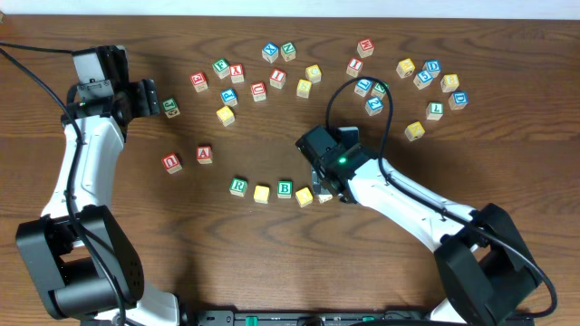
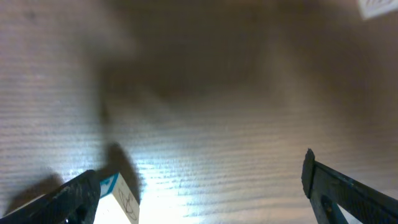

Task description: Spell out ROBOT

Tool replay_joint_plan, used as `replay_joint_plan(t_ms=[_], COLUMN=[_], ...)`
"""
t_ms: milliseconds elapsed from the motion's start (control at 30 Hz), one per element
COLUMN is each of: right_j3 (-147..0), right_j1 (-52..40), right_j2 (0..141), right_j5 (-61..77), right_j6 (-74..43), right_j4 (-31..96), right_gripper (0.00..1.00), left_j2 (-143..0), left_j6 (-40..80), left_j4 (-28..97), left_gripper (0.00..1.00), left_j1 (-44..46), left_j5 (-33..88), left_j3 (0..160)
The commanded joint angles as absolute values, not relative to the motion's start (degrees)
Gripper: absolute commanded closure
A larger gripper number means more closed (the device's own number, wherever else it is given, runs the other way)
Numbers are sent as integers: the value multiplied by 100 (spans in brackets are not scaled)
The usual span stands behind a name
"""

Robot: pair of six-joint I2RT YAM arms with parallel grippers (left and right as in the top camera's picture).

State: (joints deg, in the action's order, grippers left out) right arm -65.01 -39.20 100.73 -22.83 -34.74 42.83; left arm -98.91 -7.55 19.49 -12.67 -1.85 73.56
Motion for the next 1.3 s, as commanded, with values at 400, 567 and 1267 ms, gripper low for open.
replay_joint_plan(t_ms=[400,567,1267], right_j3=[-6971,-6963,-5181], right_j1=[-3907,-3909,-3813], right_j2=[8860,8844,8438], right_j5=[-2799,-2283,200], right_j6=[-729,-832,134], right_j4=[3964,4676,3441], right_gripper=[1,99,99], left_j2=[-9894,-9894,-9894], left_j6=[-790,-790,-790], left_j4=[1964,1964,1964], left_gripper=[9,9,9], left_j1=[-1284,-1284,-1284], left_j5=[-200,-200,-200], left_j3=[7330,7330,7330])
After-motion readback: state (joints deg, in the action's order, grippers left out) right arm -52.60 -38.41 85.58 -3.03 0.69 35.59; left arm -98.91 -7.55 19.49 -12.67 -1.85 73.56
